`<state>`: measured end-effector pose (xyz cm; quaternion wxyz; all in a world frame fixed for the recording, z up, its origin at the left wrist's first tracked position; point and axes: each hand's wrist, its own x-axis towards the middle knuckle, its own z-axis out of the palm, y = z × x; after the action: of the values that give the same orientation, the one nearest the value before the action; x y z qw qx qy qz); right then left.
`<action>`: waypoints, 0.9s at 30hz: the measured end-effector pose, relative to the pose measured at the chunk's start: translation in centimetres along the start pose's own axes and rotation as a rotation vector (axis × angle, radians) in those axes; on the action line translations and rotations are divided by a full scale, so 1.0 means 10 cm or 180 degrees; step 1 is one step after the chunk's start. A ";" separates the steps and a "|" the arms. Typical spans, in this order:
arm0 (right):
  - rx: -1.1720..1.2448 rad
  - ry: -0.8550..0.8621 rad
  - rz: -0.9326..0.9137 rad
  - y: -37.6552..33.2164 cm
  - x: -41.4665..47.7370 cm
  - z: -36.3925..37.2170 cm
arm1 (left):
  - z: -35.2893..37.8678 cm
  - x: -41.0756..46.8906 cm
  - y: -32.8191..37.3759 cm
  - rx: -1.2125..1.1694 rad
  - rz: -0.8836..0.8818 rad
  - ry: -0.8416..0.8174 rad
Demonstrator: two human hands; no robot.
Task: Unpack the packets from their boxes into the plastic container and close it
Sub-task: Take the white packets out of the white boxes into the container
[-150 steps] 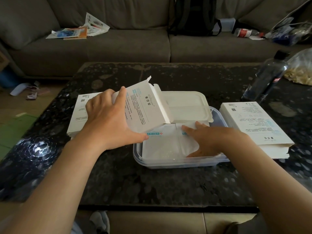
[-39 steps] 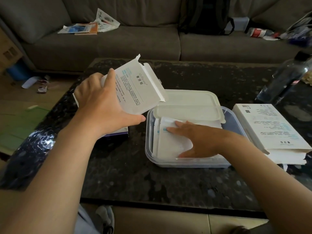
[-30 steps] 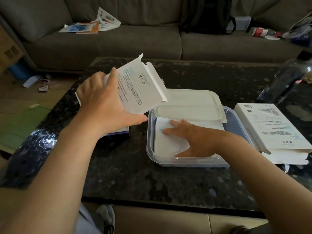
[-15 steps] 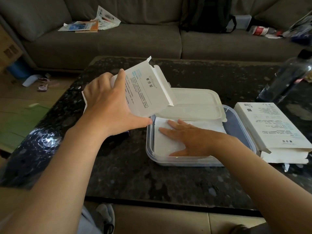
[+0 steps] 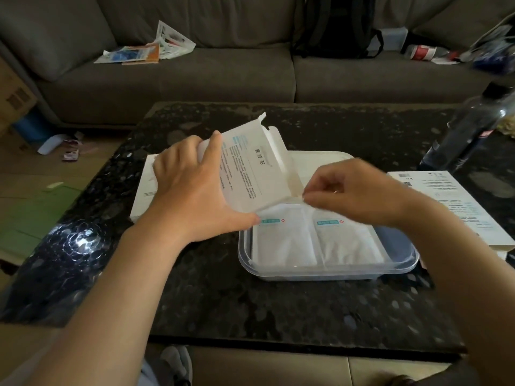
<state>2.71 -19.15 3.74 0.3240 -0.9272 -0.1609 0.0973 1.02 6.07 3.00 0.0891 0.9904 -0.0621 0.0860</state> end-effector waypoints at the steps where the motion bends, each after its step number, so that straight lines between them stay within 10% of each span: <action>1: 0.0329 0.0271 -0.0013 -0.02 -0.03 -0.04 | 0.01 0.00 0.03 0.0027 0.0063 -0.0006; 6: 0.0654 0.1036 0.0024 -0.05 -0.06 -0.05 | 0.05 -0.01 0.15 0.0103 0.0251 -0.0006; 27: 0.0714 0.0729 0.0538 0.11 0.13 0.15 | 0.24 -0.05 0.37 0.0331 0.0719 0.0414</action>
<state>3.71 -18.65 1.84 0.4322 -0.9005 -0.0325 0.0352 0.41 2.04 1.22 0.0312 0.9727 -0.1627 0.1627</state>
